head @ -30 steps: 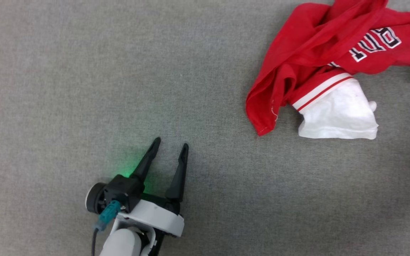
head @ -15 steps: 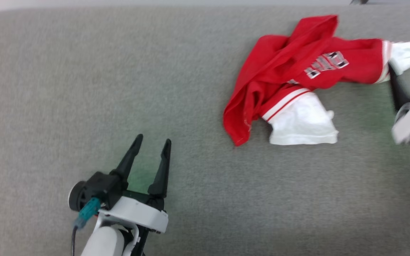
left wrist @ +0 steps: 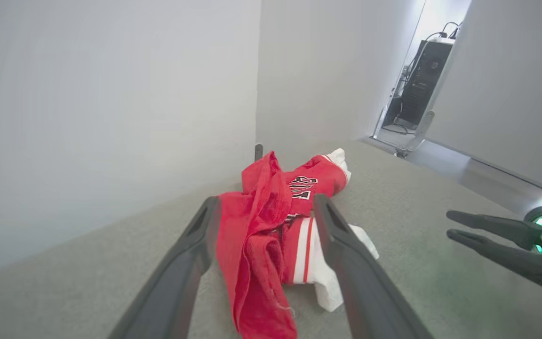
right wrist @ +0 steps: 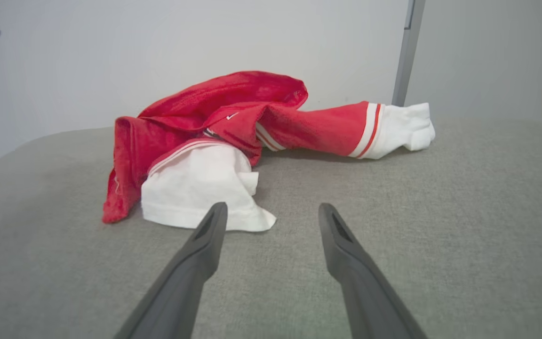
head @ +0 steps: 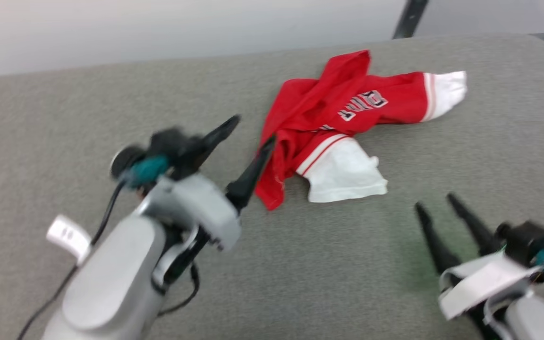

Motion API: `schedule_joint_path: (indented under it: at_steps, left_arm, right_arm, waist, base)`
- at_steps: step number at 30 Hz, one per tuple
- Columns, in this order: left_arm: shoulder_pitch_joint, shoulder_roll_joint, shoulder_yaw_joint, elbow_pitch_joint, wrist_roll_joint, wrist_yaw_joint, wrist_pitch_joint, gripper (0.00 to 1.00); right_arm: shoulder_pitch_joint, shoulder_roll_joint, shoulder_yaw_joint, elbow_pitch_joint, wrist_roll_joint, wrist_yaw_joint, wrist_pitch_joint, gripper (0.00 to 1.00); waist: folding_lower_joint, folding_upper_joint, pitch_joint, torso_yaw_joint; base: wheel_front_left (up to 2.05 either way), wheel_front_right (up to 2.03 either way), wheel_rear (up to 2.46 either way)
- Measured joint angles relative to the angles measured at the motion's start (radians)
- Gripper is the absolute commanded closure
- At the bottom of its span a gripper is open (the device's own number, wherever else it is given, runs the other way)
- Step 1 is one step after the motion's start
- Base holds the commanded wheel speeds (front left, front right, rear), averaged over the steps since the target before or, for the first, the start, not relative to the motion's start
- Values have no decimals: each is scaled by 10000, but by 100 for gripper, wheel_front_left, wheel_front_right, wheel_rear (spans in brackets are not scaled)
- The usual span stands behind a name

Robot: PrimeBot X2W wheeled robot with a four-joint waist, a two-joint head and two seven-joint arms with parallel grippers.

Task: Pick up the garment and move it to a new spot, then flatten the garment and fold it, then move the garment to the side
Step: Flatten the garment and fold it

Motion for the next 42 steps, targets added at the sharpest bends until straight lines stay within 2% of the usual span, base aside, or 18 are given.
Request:
schedule_joint_path:
  at_steps: [3,7,10,13,21,25,29,30,31,32,38,42]
  left_arm:
    - [-979,86,-654,25,-623,0,809,0]
    - [-2091,-79,-1526,437,-1701,-2,1927,0]
    - [-2746,-234,-2163,1076,-2424,-2,2780,0]
    - [-3209,-146,-2623,1975,-2640,-2,3586,0]
    - [-3917,489,-2552,4456,-2583,451,4782,0]
    - [-3992,437,-2514,5160,-3043,428,5588,0]
    - [-4155,389,-2596,5509,-3068,382,5795,0]
    - [-4193,387,-2591,5595,-3070,360,5737,4]
    - [-4229,385,-2592,5676,-3074,343,5706,60]
    - [-4287,391,-2598,5735,-3057,318,5630,100]
    - [-5288,353,-2656,5850,-2711,242,5196,100]
    - [-6320,-44,-2809,5843,-2326,230,4982,100]
  right_arm:
    - [700,405,-67,-750,-366,0,286,0]
    - [1320,819,-391,-1638,-736,0,648,0]
    - [1673,999,-709,-2132,-911,0,897,0]
    - [1784,1162,-918,-2514,-1074,0,1080,0]
    - [1958,1427,-1175,-3014,-1231,0,1269,0]
    - [1963,1528,-1218,-3095,-1233,0,1269,0]
    - [1939,1609,-1202,-3124,-1235,0,1267,0]
    - [1921,1632,-1193,-3124,-1233,0,1264,0]
    - [1889,1653,-1181,-3124,-1233,0,1244,0]
    - [1851,1666,-1175,-3129,-1231,0,1225,0]
    - [1814,1710,-1126,-3127,-1229,0,1129,0]
    - [1766,1827,-1016,-3131,-1227,0,1068,0]
  waist:
    - [0,-1,-130,-293]
    - [0,0,-261,-726]
    - [0,0,-311,-1044]
    - [0,0,-290,-1338]
    - [0,0,80,-1866]
    - [0,0,304,-1998]
    - [0,0,472,-2096]
    - [0,0,499,-2123]
    - [0,0,520,-2154]
    - [0,0,536,-2187]
    - [0,0,528,-2398]
    - [0,0,504,-2568]
  base:
    - [0,0,0]
    - [0,0,0]
    - [0,0,0]
    - [0,0,0]
    - [0,0,0]
    - [0,0,0]
    - [0,0,0]
    - [0,0,0]
    - [0,0,0]
    - [0,0,0]
    - [0,0,0]
    - [0,0,0]
